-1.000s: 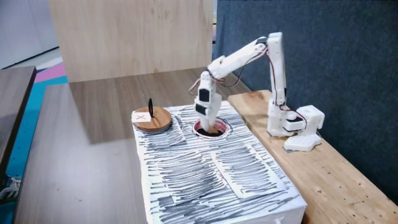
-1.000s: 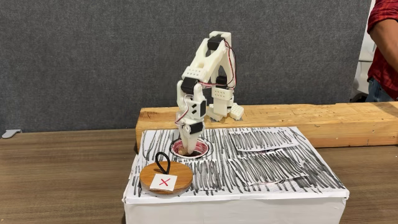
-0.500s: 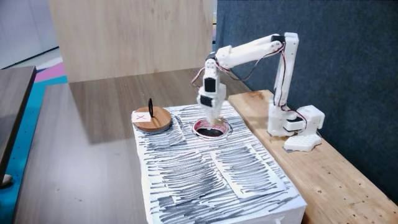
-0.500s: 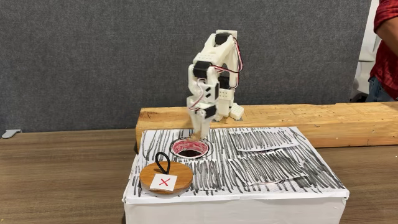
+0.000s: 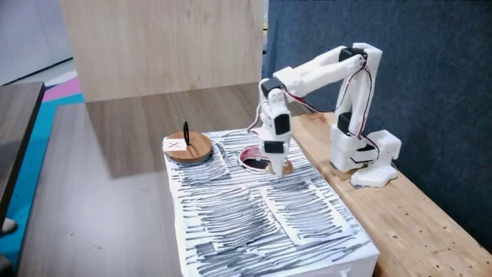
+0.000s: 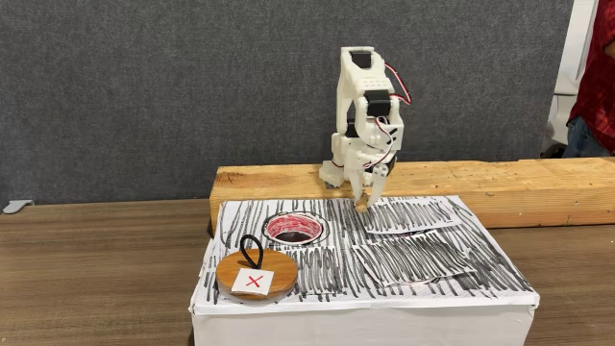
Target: Pick the brown debris from the hole.
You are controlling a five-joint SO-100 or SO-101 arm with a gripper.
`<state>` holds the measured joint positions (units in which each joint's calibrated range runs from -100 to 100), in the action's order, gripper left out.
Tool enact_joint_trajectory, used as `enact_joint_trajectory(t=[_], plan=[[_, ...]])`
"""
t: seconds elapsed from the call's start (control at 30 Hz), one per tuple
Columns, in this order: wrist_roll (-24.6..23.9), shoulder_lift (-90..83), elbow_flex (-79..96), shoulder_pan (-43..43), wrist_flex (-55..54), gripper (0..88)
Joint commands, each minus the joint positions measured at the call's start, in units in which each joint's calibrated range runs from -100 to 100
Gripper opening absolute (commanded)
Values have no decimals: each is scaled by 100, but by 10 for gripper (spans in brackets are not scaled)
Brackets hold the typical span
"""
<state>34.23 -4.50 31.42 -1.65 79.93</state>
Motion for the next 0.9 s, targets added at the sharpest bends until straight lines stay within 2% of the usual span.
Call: enact_joint_trajectory(t=[0.0,0.23,0.4,0.7,0.87], plan=[[-280,-136,-124,-369,-23,13],[-634,-162,-124,-691,-31,14],[-649,-162,-124,-683,-31,26],[-649,-220,-124,-625,-6,160],[-649,-220,-106,-625,3,163]])
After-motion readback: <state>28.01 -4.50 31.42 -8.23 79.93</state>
